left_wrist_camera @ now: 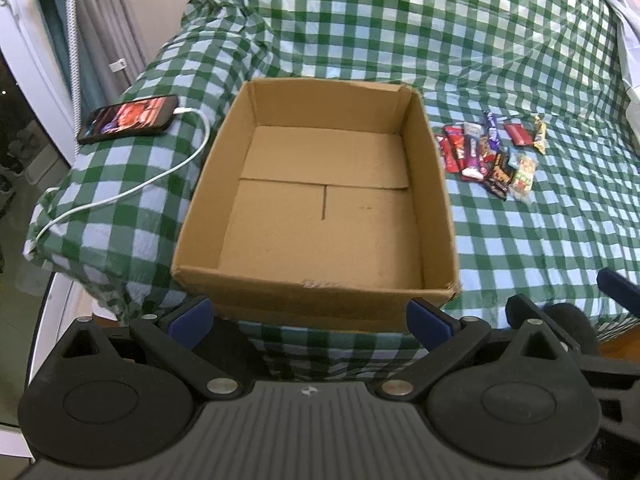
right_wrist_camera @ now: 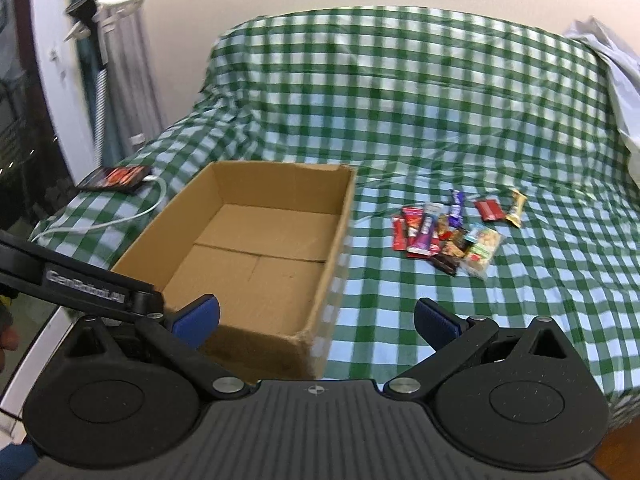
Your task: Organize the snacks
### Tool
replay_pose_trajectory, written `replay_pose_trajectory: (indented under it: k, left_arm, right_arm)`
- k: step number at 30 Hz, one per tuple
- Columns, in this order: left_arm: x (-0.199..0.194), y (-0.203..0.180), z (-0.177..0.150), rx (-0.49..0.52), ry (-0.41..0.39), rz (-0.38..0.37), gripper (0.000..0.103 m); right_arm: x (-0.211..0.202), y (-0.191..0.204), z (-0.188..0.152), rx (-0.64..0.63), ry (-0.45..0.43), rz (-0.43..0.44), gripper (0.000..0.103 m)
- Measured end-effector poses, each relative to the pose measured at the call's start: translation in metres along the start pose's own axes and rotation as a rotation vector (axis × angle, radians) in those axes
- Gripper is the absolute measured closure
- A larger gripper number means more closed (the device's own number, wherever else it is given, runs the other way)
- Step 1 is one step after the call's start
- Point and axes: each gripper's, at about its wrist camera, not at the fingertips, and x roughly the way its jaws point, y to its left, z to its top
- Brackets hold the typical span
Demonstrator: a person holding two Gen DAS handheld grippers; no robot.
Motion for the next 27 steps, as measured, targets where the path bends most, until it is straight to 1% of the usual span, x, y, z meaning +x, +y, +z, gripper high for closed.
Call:
replay_pose_trajectory:
  k: [2,6,7,9,10,13,16,17,19,22,24,27]
  left_arm:
    - [0.002,-0.007,0.007,0.004,0.003,-0.015,0.0]
    - [0.011,-0.027,0.022,0.023,0.022,-0.03,0.0]
    - [0.013,-0.034,0.026,0.032,0.026,-0.03,0.0]
    - [0.019,-0.047,0.035,0.054,0.033,-0.032,0.0]
    - [0.021,-0.053,0.04,0.063,0.035,-0.031,0.0]
    - [0.03,-0.071,0.055,0.085,0.036,-0.028,0.0]
    - [0.044,-0.091,0.076,0.116,0.043,-0.025,0.0]
    - [0.05,-0.098,0.083,0.126,0.05,-0.026,0.0]
    - [0.062,-0.113,0.099,0.143,0.064,-0.039,0.0]
    - [0.083,-0.134,0.121,0.158,0.085,-0.07,0.0]
    - [0.099,-0.149,0.136,0.161,0.098,-0.088,0.0]
    - [0.126,-0.175,0.157,0.18,0.122,-0.085,0.0]
  right_arm:
    - [0.004,-0.013,0.004,0.049,0.035,-0.014,0.0]
    - [0.015,-0.043,0.003,0.117,0.065,-0.095,0.0]
    - [0.018,-0.053,0.001,0.121,0.052,-0.137,0.0]
    - [0.027,-0.072,-0.001,0.132,0.025,-0.193,0.0]
    - [0.034,-0.087,-0.001,0.14,0.002,-0.225,0.0]
    - [0.062,-0.127,0.001,0.191,-0.02,-0.292,0.0]
    - [0.11,-0.173,0.009,0.268,0.003,-0.321,0.0]
    - [0.127,-0.189,0.012,0.292,0.01,-0.316,0.0]
    - [0.158,-0.211,0.016,0.311,0.038,-0.329,0.0]
    - [0.213,-0.237,0.02,0.318,0.091,-0.331,0.0]
    - [0.248,-0.248,0.022,0.313,0.116,-0.334,0.0]
    - [0.292,-0.263,0.024,0.301,0.145,-0.337,0.0]
